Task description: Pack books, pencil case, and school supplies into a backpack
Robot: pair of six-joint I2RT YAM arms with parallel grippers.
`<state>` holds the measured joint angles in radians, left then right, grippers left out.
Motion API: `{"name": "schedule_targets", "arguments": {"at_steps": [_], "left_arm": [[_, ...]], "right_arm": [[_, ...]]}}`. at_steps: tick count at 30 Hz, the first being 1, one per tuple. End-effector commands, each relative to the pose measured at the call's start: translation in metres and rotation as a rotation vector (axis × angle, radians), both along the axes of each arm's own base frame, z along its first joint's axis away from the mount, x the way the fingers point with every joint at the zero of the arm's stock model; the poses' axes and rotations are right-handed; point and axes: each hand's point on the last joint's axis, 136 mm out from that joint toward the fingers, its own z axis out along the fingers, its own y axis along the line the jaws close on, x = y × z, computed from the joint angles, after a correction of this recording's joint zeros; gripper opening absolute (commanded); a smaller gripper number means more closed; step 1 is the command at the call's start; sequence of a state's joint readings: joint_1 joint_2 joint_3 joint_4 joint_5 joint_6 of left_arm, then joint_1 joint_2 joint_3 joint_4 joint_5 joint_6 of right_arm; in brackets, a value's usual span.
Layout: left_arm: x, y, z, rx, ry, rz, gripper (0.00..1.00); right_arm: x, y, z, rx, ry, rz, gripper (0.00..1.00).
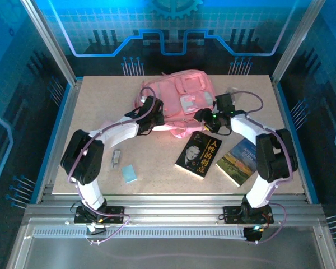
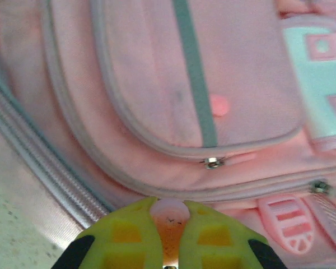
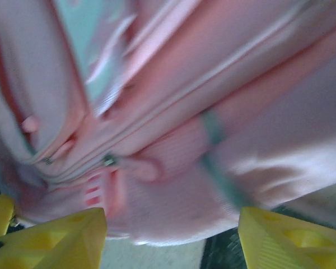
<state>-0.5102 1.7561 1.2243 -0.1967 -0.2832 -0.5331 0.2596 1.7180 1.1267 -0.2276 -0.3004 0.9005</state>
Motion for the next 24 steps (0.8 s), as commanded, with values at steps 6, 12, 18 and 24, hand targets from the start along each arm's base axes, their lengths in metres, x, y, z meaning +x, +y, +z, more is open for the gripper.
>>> {"name": "schedule_targets", "arguments": {"at_steps": [6,12,18,24], "left_arm": [[-0.026,-0.037,0.037,-0.240,-0.066,-0.034,0.00],[-0.050,-0.061,0.033,-0.337,-0.039,-0.062,0.00],[-0.061,-0.052,0.034,-0.357,-0.062,-0.037,0.00],[-0.053,0.008,0.011,-0.137,-0.079,0.075,0.00]], "right_arm": [[-0.044,0.068,0.011,0.248,0.068,0.046,0.66],[-0.036,0.085,-0.002,0.308,0.093,-0.040,0.66],[-0.025,0.083,-0.031,0.317,0.118,-0.121,0.31],[-0.038,0.073,-0.033,0.246,0.093,-0.088,0.00]]}}
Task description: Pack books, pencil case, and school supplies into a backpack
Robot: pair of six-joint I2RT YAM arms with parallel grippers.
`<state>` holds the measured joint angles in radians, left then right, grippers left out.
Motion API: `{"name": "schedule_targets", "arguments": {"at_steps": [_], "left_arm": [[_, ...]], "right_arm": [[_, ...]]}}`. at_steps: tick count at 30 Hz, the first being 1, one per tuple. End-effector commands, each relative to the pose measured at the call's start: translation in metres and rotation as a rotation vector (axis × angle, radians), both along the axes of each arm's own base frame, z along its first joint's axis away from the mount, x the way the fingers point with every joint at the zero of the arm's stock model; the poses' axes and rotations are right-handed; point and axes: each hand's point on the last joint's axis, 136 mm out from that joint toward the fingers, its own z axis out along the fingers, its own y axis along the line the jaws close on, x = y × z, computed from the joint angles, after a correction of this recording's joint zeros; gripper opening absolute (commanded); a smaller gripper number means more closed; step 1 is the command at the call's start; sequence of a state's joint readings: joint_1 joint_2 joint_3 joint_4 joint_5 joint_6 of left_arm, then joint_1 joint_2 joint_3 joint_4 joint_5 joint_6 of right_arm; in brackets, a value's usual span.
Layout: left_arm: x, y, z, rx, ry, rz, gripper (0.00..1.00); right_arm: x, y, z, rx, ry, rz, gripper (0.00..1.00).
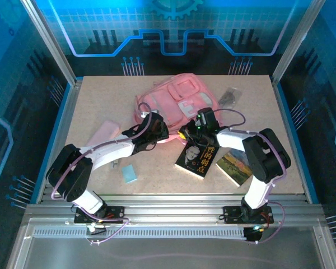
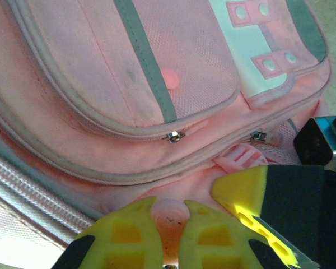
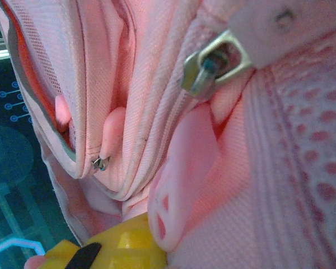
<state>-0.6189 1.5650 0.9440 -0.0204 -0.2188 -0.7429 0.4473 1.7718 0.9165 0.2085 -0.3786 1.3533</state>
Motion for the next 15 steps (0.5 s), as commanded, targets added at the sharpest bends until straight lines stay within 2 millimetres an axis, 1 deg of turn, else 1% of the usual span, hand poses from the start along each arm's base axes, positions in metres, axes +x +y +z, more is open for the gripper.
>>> {"name": "schedule_targets", "arguments": {"at_steps": [1,2,3,4,6,8,9,11,13,15], "left_arm": [[0.016,0.053,0.007,0.123,-0.066,0.126,0.00],[0.020,0.069,0.000,0.153,-0.062,0.165,0.00],[0.024,0.087,-0.006,0.181,-0.061,0.208,0.00],[0.028,0.101,-0.011,0.200,-0.057,0.243,0.00],[0.036,0.133,-0.015,0.241,-0.057,0.320,0.00],[0.042,0.155,-0.013,0.294,-0.073,0.372,0.00],[0.046,0.163,-0.011,0.316,-0.084,0.386,0.00],[0.054,0.173,-0.008,0.336,-0.095,0.398,0.00],[0.061,0.174,-0.004,0.339,-0.094,0.388,0.00],[0.062,0.169,0.002,0.318,-0.093,0.363,0.00]], "right_arm": [[-0.001,-0.016,-0.001,-0.073,-0.048,-0.018,0.00],[-0.003,-0.018,0.002,-0.085,-0.059,-0.006,0.00],[-0.012,-0.024,-0.007,-0.108,-0.041,0.007,0.00],[-0.016,-0.027,-0.008,-0.120,-0.043,0.017,0.00],[-0.021,-0.035,-0.012,-0.142,-0.036,0.027,0.00],[-0.024,-0.040,-0.015,-0.151,-0.031,0.029,0.00],[-0.024,-0.041,-0.015,-0.148,-0.034,0.035,0.00],[-0.020,-0.040,-0.011,-0.150,-0.053,0.066,0.00],[-0.013,-0.038,-0.003,-0.165,-0.088,0.128,0.00],[-0.002,-0.040,0.004,-0.217,-0.130,0.212,0.00]]}}
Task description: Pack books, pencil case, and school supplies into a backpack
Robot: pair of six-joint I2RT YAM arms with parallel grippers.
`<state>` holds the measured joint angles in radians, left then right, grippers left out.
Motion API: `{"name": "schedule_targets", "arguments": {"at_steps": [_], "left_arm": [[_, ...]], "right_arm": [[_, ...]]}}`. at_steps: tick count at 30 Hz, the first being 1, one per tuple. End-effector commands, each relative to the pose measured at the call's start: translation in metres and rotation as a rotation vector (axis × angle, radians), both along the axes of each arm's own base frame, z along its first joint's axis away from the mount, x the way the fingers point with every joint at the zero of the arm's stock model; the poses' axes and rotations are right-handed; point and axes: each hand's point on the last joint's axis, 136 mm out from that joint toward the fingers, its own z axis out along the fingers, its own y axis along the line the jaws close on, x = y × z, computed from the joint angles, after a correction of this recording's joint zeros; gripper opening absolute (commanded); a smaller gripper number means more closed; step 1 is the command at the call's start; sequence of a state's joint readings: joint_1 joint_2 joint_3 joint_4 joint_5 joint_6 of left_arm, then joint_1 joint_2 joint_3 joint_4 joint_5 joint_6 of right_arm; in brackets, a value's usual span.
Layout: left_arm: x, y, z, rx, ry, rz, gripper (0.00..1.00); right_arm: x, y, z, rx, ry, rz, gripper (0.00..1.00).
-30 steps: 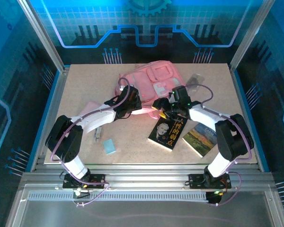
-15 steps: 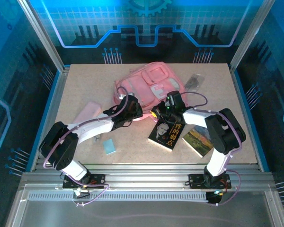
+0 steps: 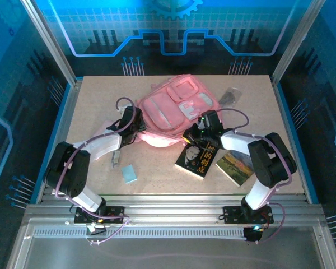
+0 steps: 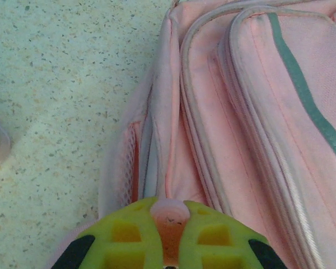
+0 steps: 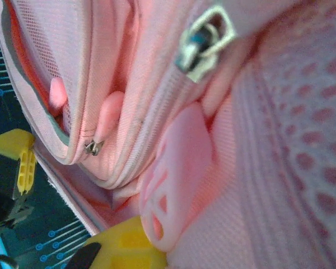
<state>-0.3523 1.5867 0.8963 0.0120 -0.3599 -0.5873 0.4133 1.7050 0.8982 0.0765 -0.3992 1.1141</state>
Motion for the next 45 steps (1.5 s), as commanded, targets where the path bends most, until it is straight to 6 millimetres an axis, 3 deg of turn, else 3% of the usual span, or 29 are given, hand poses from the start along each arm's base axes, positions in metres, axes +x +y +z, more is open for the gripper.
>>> {"name": "schedule_targets", "arguments": {"at_steps": [1,7,10,12,14,17,19,21,23,27,32,35,39,43,45], "left_arm": [[0.014,0.034,0.023,0.084,-0.056,0.081,0.00],[-0.019,0.000,0.041,-0.050,-0.092,0.001,0.00],[-0.039,-0.027,0.055,-0.088,-0.119,-0.058,0.00],[-0.047,-0.052,0.061,-0.132,-0.133,-0.110,0.00],[-0.051,-0.078,0.060,-0.174,-0.118,-0.166,0.00],[-0.039,-0.113,0.060,-0.227,-0.104,-0.243,0.00],[-0.029,-0.135,0.064,-0.257,-0.101,-0.296,0.00],[-0.021,-0.154,0.070,-0.272,-0.104,-0.336,0.00],[-0.015,-0.170,0.076,-0.278,-0.113,-0.363,0.00],[-0.010,-0.190,0.078,-0.295,-0.112,-0.404,0.00],[-0.014,-0.204,0.072,-0.335,-0.091,-0.422,0.00],[-0.020,-0.208,0.069,-0.344,-0.086,-0.425,0.00],[-0.028,-0.207,0.066,-0.357,-0.076,-0.416,0.00],[-0.035,-0.201,0.067,-0.354,-0.080,-0.408,0.00],[-0.037,-0.197,0.069,-0.349,-0.086,-0.399,0.00]], "right_arm": [[0.017,-0.023,0.005,-0.135,-0.059,0.118,0.00],[0.063,-0.047,0.032,-0.251,-0.156,0.193,0.00],[0.085,-0.055,0.044,-0.274,-0.179,0.174,0.01],[0.102,-0.059,0.048,-0.278,-0.191,0.151,0.08],[0.121,-0.064,0.049,-0.274,-0.182,0.123,0.30],[0.136,-0.071,0.054,-0.232,-0.155,0.095,0.59],[0.133,-0.079,0.059,-0.224,-0.157,0.060,0.69],[0.120,-0.090,0.065,-0.247,-0.167,0.034,0.83],[0.099,-0.101,0.071,-0.266,-0.169,0.016,0.89],[0.052,-0.114,0.068,-0.244,-0.133,-0.012,0.91],[0.014,-0.099,0.065,-0.096,-0.102,-0.043,0.90],[0.014,-0.080,0.066,0.013,-0.109,-0.067,0.89],[0.033,-0.055,0.067,0.071,-0.119,-0.090,0.89],[0.053,-0.037,0.055,0.081,-0.104,-0.116,0.86],[0.060,-0.034,0.043,0.073,-0.087,-0.134,0.79]]}}
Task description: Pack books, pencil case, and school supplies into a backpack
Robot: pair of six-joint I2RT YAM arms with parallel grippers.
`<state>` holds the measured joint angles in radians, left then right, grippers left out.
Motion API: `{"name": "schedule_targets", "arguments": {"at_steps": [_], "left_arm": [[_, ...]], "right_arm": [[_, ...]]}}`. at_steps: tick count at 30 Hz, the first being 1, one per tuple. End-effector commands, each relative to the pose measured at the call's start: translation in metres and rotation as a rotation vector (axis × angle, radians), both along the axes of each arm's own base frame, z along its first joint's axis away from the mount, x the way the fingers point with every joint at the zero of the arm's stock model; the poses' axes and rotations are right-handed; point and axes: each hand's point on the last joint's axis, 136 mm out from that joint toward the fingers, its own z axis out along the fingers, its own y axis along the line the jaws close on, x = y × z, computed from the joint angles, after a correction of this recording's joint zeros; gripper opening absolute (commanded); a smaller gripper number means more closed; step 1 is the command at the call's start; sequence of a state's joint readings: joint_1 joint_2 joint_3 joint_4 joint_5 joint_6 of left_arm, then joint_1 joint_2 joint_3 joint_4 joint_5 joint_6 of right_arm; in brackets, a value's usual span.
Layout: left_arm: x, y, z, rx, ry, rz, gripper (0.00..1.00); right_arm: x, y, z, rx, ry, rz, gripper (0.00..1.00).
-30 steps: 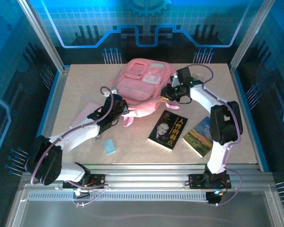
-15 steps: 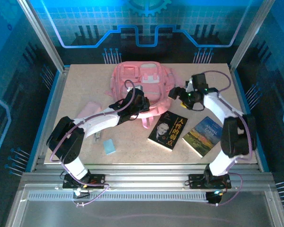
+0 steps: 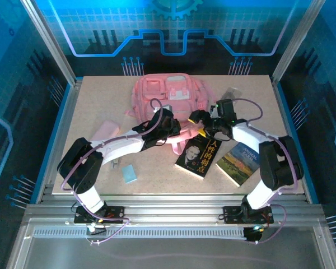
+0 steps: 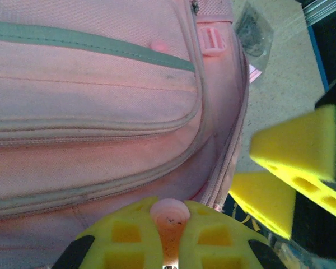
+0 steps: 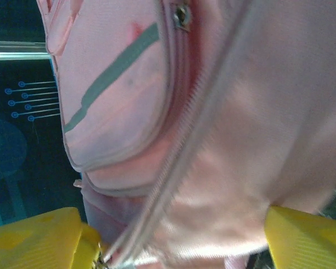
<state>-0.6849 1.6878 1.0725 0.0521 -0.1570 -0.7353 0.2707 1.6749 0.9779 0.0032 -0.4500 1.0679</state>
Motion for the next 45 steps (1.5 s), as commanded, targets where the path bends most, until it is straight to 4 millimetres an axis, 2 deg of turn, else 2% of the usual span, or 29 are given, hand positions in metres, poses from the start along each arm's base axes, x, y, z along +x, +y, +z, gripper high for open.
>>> {"name": "schedule_targets", "arguments": {"at_steps": [1,4,7,8,10,12,15,16,19,22,25,27,30,35,38,40,43,45], "left_arm": [[-0.004,-0.001,0.035,-0.075,-0.072,0.008,0.00],[-0.006,0.009,0.032,-0.032,-0.076,0.034,0.00],[-0.008,0.022,0.025,0.031,-0.082,0.059,0.00],[-0.008,0.028,0.021,0.058,-0.077,0.070,0.00],[-0.012,0.041,0.011,0.114,-0.058,0.101,0.00],[-0.015,0.064,-0.004,0.173,-0.025,0.165,0.00],[-0.020,0.112,-0.027,0.257,0.020,0.299,0.00],[-0.021,0.129,-0.034,0.286,0.030,0.346,0.00],[-0.020,0.183,-0.049,0.330,0.057,0.493,0.00],[-0.013,0.230,-0.054,0.345,0.055,0.612,0.00],[0.003,0.245,-0.040,0.346,0.015,0.627,0.00],[0.013,0.238,-0.023,0.340,-0.022,0.582,0.00],[0.022,0.203,-0.001,0.228,-0.061,0.454,0.00],[0.010,0.140,0.020,0.164,-0.094,0.312,0.00],[0.003,0.115,0.026,0.124,-0.104,0.272,0.00],[0.000,0.103,0.027,0.091,-0.099,0.256,0.00],[-0.001,0.088,0.027,0.044,-0.084,0.234,0.00],[0.001,0.077,0.030,0.024,-0.084,0.216,0.00]], "right_arm": [[0.025,0.011,0.004,0.044,-0.029,-0.059,0.69],[0.024,0.001,-0.014,-0.010,-0.002,-0.096,0.35],[0.020,-0.017,-0.020,-0.043,-0.011,-0.144,0.04],[0.019,-0.023,-0.019,-0.048,-0.018,-0.157,0.00],[0.017,-0.033,-0.016,-0.055,-0.029,-0.171,0.00],[0.013,-0.040,-0.012,-0.068,-0.039,-0.178,0.00],[0.011,-0.045,-0.002,-0.077,-0.069,-0.177,0.00],[0.004,-0.047,-0.009,-0.085,-0.051,-0.171,0.00],[0.000,-0.049,-0.009,-0.090,-0.052,-0.156,0.00],[0.001,-0.056,-0.008,-0.109,-0.063,-0.154,0.00],[0.004,-0.065,-0.004,-0.127,-0.081,-0.145,0.00],[0.014,-0.070,0.006,-0.164,-0.111,-0.129,0.00],[0.026,-0.077,0.014,-0.196,-0.128,-0.115,0.00],[0.032,-0.071,0.035,-0.174,-0.156,-0.087,0.01],[0.024,-0.060,0.043,-0.151,-0.147,-0.047,0.29],[0.015,-0.045,0.049,-0.108,-0.136,0.001,0.45],[-0.003,-0.015,0.059,0.007,-0.095,0.060,0.58],[-0.017,0.002,0.062,0.059,-0.066,0.088,0.63]]}}
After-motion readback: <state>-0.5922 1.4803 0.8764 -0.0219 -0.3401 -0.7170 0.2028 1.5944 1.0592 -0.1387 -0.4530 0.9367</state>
